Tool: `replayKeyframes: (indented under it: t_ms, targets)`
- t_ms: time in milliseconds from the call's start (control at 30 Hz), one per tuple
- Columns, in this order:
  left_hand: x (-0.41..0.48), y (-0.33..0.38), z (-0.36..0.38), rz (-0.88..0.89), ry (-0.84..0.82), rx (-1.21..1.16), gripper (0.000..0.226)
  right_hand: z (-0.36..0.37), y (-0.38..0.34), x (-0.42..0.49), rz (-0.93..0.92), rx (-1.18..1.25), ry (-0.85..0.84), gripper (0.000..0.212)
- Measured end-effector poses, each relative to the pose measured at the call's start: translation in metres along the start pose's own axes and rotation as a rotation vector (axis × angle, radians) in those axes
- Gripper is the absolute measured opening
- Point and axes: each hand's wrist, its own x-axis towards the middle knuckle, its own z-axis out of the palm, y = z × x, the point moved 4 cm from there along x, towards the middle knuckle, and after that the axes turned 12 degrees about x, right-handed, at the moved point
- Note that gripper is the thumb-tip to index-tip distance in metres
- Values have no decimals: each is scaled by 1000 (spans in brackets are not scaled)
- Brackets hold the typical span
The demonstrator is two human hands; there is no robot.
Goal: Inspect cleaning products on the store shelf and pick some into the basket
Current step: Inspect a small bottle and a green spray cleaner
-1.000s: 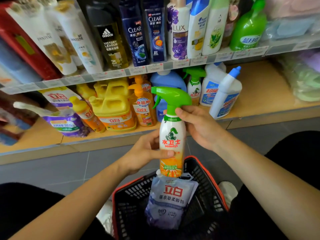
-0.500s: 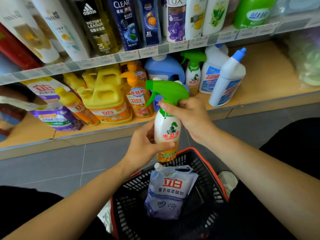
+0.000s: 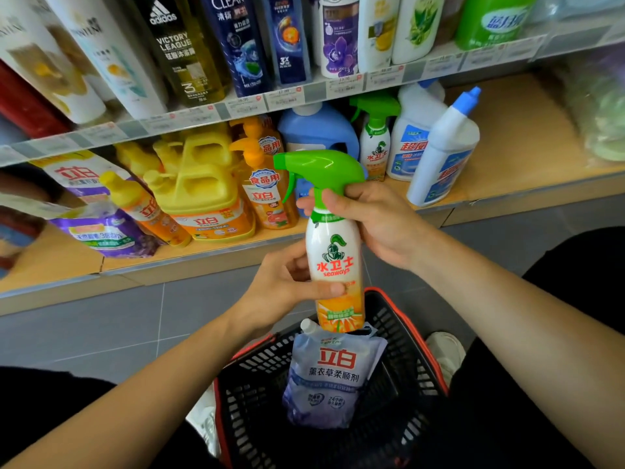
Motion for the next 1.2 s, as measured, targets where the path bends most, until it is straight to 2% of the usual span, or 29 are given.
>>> replayKeyframes:
  t_ms: [100,167,233,300,433,533,633,733,800,900,1033,1133,1200]
  targets:
    - [0,4,-2,18,-57,-32,50,0,-7,-2,63,62,-187,41]
    - [1,5,-1,37,-48,-28,50,1,-8,-3,38,94,-191,39]
    - [2,5,1,64,12,-4,51,2,-4,-2,-52,61,-100,31]
    - [2,4,1,84,120,45,57,0,0,-3,-184,-45,59,27]
    - [2,-3,-5,107,305,204,66,-1,12,-5,-320,-213,253,34]
    - [1,-6,-8,109,318,238,68,2,14,-6,-328,-231,279,26]
    - [4,-2,-8,91,253,244,72,-2,12,-4,-323,-168,290,35]
    - [6,10,-12,101,199,204,67,-10,8,-2,-290,-169,242,31]
    - [3,24,-20,131,258,133,59,-9,4,-3,-286,-258,161,24]
    - [-5,45,-35,268,371,87,43,-7,0,-5,-341,-423,34,28]
    - [-16,60,-43,382,454,273,24,-11,-3,-8,-366,-498,-27,27]
    - [-25,65,-46,461,531,422,26,-10,-6,-10,-365,-501,-49,28]
    - [-28,66,-49,479,536,409,27,-9,-7,-10,-372,-523,-50,27]
